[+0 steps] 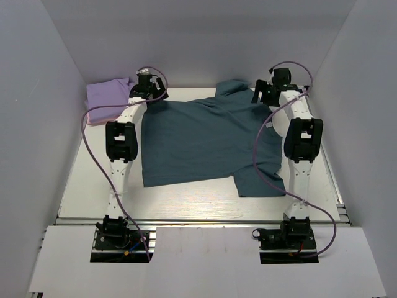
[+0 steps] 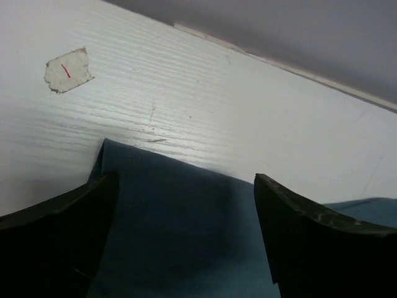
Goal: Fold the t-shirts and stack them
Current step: Flatten out the tshirt, then grap the side of the flattened tshirt closest away from the robot with both arms
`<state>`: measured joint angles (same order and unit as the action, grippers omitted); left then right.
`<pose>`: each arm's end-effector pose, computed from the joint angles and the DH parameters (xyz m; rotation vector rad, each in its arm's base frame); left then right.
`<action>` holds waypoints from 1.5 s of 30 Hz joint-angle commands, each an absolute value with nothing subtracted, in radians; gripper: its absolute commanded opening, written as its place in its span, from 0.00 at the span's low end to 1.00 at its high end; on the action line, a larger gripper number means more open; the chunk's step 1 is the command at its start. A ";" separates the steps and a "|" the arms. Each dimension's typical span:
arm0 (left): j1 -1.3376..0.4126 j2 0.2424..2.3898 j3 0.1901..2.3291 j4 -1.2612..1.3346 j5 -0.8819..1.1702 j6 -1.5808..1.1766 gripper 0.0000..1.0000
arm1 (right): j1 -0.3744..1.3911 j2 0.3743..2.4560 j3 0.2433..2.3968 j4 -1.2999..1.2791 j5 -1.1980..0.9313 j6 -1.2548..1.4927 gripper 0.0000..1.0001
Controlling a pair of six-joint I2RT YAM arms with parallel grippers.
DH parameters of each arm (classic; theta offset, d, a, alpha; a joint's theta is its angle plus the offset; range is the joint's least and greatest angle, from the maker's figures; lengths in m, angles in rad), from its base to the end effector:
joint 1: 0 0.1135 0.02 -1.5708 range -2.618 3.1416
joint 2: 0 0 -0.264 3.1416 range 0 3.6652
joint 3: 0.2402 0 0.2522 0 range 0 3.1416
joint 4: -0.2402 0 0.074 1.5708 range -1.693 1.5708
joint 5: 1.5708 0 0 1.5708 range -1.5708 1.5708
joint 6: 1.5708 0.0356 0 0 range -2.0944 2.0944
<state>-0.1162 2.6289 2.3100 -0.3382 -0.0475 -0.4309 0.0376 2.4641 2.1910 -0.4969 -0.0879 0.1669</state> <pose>0.5845 -0.0665 0.1562 -0.3765 2.2064 -0.2460 0.5558 0.0240 0.1945 0.1080 2.3436 0.2040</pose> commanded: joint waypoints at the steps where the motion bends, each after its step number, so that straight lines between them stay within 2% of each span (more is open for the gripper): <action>1: -0.110 2.447 2.318 -0.366 -0.011 -0.399 1.00 | 0.046 2.219 2.183 -0.376 -0.198 0.089 0.90; 4: -0.123 2.297 2.243 -0.403 -0.053 -0.379 1.00 | 0.049 2.042 2.105 -0.377 -0.152 0.092 0.90; 11: -0.141 1.935 1.938 -0.664 -0.034 -0.428 1.00 | 0.046 1.576 1.468 -0.494 0.060 0.309 0.90; 12: -0.141 1.889 1.801 -0.685 -0.034 -0.471 1.00 | 0.046 1.530 1.334 -0.489 0.064 0.336 0.90; 13: -0.141 1.841 1.728 -0.737 -0.034 -0.512 1.00 | 0.046 1.397 1.272 -0.471 0.075 0.359 0.90; 14: -0.141 1.745 1.569 -0.753 -0.011 -0.550 1.00 | 0.043 1.355 1.102 -0.465 0.074 0.415 0.90; 16: -0.167 1.640 1.383 -0.673 0.081 -0.578 1.00 | 0.040 1.199 1.007 -0.456 0.113 0.446 0.90; 17: -0.167 1.590 1.214 -0.640 0.104 -0.589 1.00 | 0.041 1.166 0.933 -0.459 0.120 0.471 0.90; 21: -0.201 1.387 0.991 -0.715 0.062 -0.598 1.00 | 0.041 0.964 0.772 -0.541 0.098 0.480 0.90; 28: -0.210 1.106 0.683 -0.779 0.038 -0.635 1.00 | 0.041 0.905 0.634 -0.664 0.018 0.434 0.90; 30: -0.210 1.057 0.651 -0.765 0.028 -0.644 1.00 | 0.044 0.907 0.608 -0.664 0.023 0.440 0.90; 35: -0.210 1.087 0.617 -0.674 0.072 -0.632 0.97 | 0.048 0.937 0.597 -0.650 -0.031 0.445 0.90; 45: -0.200 1.218 0.582 -0.537 0.071 -0.630 0.78 | 0.127 1.005 0.549 -0.584 -0.074 0.431 0.90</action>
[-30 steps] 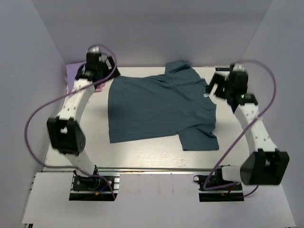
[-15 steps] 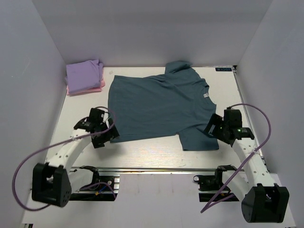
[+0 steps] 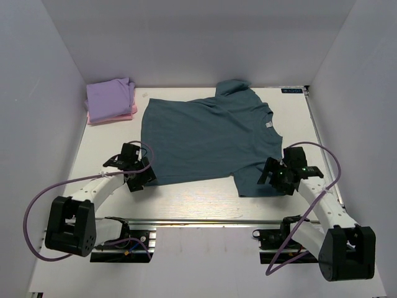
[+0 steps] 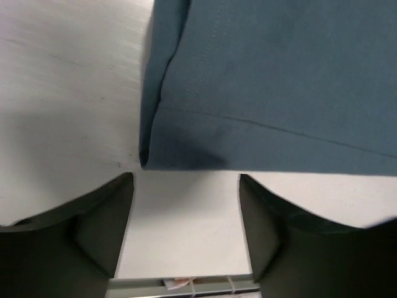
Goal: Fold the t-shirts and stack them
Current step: Grap the side of the flattened tshirt closest away from the robot with both arms
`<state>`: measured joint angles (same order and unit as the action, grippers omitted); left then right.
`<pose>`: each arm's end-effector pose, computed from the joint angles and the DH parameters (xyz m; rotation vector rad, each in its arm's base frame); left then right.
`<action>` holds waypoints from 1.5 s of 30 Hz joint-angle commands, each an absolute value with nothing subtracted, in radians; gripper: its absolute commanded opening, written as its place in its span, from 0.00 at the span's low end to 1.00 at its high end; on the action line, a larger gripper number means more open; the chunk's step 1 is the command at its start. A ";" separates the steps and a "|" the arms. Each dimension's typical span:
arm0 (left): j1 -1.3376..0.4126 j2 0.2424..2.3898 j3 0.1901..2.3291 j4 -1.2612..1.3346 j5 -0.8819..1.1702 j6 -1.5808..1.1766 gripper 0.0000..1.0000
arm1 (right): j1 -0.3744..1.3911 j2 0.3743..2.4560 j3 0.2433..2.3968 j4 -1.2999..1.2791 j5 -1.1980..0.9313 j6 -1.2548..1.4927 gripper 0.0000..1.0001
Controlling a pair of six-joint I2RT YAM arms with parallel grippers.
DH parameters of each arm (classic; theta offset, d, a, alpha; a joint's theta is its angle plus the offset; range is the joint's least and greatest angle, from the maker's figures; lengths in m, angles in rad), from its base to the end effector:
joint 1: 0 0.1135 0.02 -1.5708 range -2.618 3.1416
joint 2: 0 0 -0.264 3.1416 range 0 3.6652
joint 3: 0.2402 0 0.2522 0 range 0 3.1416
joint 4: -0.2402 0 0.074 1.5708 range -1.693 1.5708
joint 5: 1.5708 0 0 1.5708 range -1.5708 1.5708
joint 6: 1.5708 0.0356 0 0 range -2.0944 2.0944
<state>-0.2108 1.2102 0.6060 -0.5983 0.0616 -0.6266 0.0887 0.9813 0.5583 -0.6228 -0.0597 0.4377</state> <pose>0.1970 -0.0444 0.1685 -0.5653 2.7581 -0.2925 0.1752 0.0177 0.1923 0.4372 2.6015 0.2605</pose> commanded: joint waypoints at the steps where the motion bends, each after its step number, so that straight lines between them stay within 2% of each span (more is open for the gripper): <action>1: -0.199 1.235 0.569 -0.523 0.071 -0.630 0.73 | 0.135 1.023 0.543 -0.571 -0.048 0.437 0.90; 5: -0.199 1.282 0.569 -0.502 0.080 -0.630 0.56 | 0.178 1.121 0.529 -0.540 0.055 0.468 0.90; 6: -0.199 1.293 0.569 -0.502 0.080 -0.630 0.53 | 0.196 1.143 0.528 -0.543 0.072 0.488 0.86; 7: -0.199 1.293 0.569 -0.491 0.080 -0.630 0.46 | 0.204 1.176 0.528 -0.545 0.104 0.501 0.85; 8: -0.199 1.307 0.569 -0.476 0.080 -0.630 0.44 | 0.206 1.189 0.523 -0.555 0.109 0.517 0.85; 9: -0.199 1.322 0.569 -0.476 0.080 -0.630 0.41 | 0.222 1.195 0.520 -0.563 0.118 0.547 0.78; 11: -0.209 1.336 0.569 -0.454 0.089 -0.620 0.22 | 0.236 1.193 0.519 -0.589 0.173 0.603 0.72; 12: -0.209 1.356 0.569 -0.440 0.089 -0.620 0.14 | 0.241 1.193 0.508 -0.594 0.182 0.656 0.59; 13: -0.209 1.365 0.569 -0.440 0.089 -0.620 0.00 | 0.242 1.192 0.500 -0.594 0.189 0.667 0.53; 14: -0.209 1.374 0.569 -0.440 0.098 -0.611 0.00 | 0.247 1.193 0.496 -0.592 0.183 0.679 0.47; 15: -0.209 1.374 0.569 -0.440 0.098 -0.611 0.00 | 0.252 1.196 0.489 -0.588 0.167 0.690 0.37; 16: -0.209 1.387 0.558 -0.428 0.107 -0.611 0.00 | 0.250 1.213 0.476 -0.578 0.160 0.702 0.20; 17: -0.209 1.387 0.549 -0.419 0.107 -0.601 0.00 | 0.258 1.219 0.479 -0.575 0.158 0.709 0.08; 18: -0.209 1.387 0.549 -0.419 0.107 -0.601 0.00 | 0.264 1.235 0.486 -0.578 0.158 0.725 0.00; 23: -0.209 1.315 0.531 -0.446 0.107 -0.592 0.00 | 0.287 1.192 0.537 -0.658 0.161 0.747 0.00; 30: -0.209 1.152 0.531 -0.684 0.107 -0.638 0.00 | 0.287 0.965 0.687 -1.065 0.179 0.758 0.00; 33: -0.209 1.094 0.494 -0.702 0.216 -0.652 0.00 | 0.291 0.914 0.722 -1.167 0.158 0.785 0.00; 36: -0.218 1.060 0.518 -0.782 0.175 -0.661 0.00 | 0.291 0.867 0.744 -1.186 0.120 0.808 0.00; 41: -0.218 1.040 0.566 -0.808 0.215 -0.626 0.00 | 0.293 0.911 0.752 -1.193 0.121 0.793 0.00; 45: -0.218 1.051 0.606 -0.772 0.228 -0.603 0.00 | 0.296 0.925 0.791 -1.085 0.133 0.753 0.00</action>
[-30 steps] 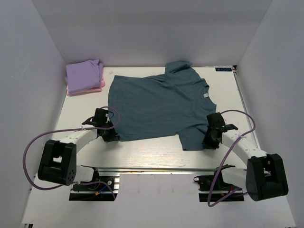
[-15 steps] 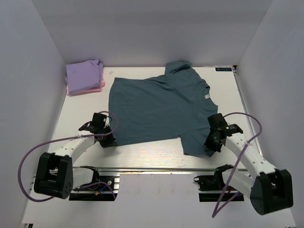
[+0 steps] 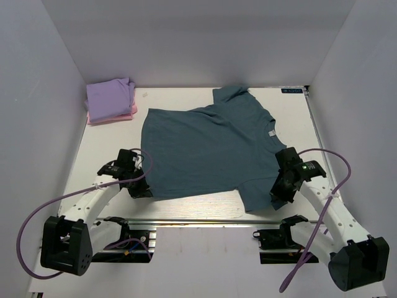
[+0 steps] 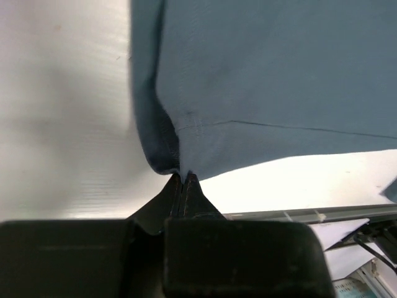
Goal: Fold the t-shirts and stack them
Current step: Grap the side of the flattened tshirt closest away from the robot with both arms, then fold the flattened tshirt in 1/3 of the way
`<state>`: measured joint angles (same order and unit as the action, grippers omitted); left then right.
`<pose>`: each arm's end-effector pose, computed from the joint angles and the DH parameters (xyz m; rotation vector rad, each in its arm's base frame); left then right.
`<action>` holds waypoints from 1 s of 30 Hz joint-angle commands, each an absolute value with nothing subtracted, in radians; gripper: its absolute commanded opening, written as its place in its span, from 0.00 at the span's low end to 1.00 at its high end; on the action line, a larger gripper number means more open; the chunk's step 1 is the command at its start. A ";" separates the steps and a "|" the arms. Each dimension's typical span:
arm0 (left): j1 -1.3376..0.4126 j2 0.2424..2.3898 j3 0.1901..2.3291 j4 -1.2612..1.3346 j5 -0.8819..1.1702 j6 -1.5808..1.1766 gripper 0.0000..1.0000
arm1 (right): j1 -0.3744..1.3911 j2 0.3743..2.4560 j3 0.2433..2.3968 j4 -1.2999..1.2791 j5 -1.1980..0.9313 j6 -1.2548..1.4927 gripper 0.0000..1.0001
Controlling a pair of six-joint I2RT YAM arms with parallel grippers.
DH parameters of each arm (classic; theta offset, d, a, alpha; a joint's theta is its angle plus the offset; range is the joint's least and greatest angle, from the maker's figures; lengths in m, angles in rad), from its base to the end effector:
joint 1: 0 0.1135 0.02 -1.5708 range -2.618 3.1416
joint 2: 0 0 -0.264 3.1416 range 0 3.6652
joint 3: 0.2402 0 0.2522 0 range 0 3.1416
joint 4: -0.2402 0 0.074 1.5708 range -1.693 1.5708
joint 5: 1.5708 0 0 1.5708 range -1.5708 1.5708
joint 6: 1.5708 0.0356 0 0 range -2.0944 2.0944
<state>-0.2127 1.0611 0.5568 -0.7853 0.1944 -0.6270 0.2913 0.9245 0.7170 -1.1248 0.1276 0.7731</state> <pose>0.1597 -0.0415 0.1735 -0.5637 2.8789 -0.4304 0.1343 0.0356 0.2263 0.7065 2.7836 0.0165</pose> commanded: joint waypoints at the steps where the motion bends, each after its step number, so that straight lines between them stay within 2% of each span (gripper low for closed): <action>1: -0.218 1.080 0.623 -0.738 0.238 -0.603 0.00 | 0.298 0.943 0.801 -1.045 0.140 0.733 0.00; 8: -0.193 1.166 0.759 -0.716 0.233 -0.612 0.00 | 0.296 1.136 1.020 -0.910 0.187 0.635 0.00; 18: -0.173 1.390 0.988 -0.787 0.034 -0.681 0.00 | 0.285 1.489 1.373 -0.879 0.253 0.554 0.00; 25: -0.144 1.486 1.061 -0.746 0.014 -0.690 0.00 | 0.284 1.661 1.595 -0.894 0.334 0.502 0.00; 30: -0.123 1.549 1.103 -0.680 0.080 -0.680 0.00 | 0.273 1.790 1.721 -0.919 0.342 0.469 0.00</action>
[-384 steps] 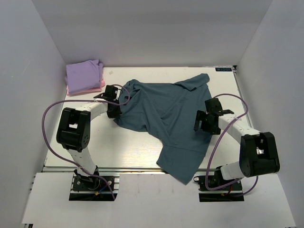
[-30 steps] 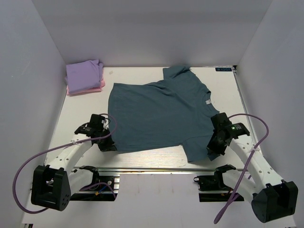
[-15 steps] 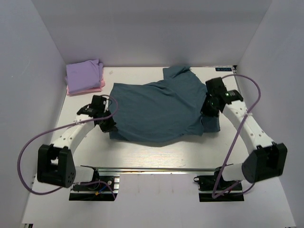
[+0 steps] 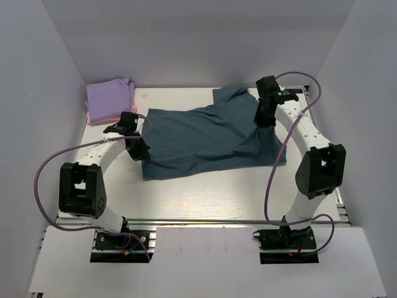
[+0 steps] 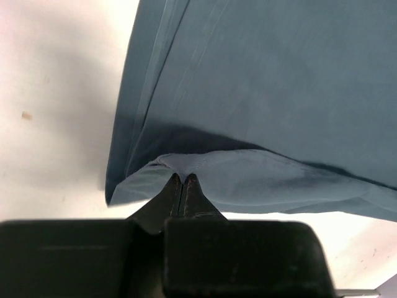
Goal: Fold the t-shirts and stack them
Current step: Fold the flattened tshirt in 1/3 of the way
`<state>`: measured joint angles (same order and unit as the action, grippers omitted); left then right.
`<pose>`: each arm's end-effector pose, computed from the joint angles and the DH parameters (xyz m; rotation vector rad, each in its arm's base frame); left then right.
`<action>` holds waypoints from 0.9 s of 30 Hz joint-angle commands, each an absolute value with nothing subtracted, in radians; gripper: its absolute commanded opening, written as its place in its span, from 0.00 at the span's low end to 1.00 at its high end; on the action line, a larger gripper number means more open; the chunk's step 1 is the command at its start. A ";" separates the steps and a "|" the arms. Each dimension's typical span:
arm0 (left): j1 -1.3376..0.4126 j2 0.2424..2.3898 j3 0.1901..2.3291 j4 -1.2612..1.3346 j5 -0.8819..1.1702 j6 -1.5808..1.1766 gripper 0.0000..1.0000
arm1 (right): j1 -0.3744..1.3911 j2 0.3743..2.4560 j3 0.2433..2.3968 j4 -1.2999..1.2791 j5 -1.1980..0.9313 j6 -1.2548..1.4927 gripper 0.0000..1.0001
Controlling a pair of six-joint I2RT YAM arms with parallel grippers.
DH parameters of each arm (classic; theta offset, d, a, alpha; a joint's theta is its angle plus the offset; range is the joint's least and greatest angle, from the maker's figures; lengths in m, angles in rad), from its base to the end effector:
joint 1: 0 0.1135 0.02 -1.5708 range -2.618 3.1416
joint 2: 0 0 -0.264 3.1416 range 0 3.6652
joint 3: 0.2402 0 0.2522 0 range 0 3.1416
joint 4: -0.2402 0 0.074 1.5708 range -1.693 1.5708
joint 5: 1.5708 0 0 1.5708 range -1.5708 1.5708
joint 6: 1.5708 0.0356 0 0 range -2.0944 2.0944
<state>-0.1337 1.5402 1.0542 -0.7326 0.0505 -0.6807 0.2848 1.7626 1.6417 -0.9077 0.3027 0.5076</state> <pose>0.2915 -0.0410 0.2132 -0.7511 2.7245 -0.2647 0.3643 0.0956 0.3102 0.3875 2.5003 -0.0845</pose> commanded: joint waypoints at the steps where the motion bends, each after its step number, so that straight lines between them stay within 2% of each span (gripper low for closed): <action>1: -0.123 1.558 1.103 -0.680 0.080 -0.680 0.00 | 0.272 1.801 1.733 -0.917 0.336 0.465 0.00; 9: -0.104 1.583 1.138 -0.649 0.018 -0.680 0.00 | 0.249 1.919 1.845 -0.914 0.310 0.433 0.00; 23: -0.104 1.804 1.259 -0.667 -0.023 -0.710 0.00 | 0.226 2.141 1.942 -0.796 0.174 0.428 0.00; 24: -0.104 1.815 1.273 -0.676 -0.037 -0.719 0.00 | 0.225 2.158 1.966 -0.784 0.137 0.416 0.01; 25: -0.104 1.834 1.299 -0.686 -0.087 -0.730 0.00 | 0.225 2.173 1.992 -0.770 0.111 0.413 0.07; 26: -0.104 1.844 1.313 -0.708 -0.104 -0.730 0.09 | 0.225 2.216 2.002 -0.717 0.076 0.407 0.10; 27: -0.092 1.853 1.342 -0.718 -0.104 -0.739 0.24 | 0.224 2.230 2.038 -0.697 0.017 0.385 0.21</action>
<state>-0.1097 1.8603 1.2591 -0.6918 -0.0254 -0.7055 0.2298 2.1876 1.9522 -0.8146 0.1509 0.4282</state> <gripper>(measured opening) 0.165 0.158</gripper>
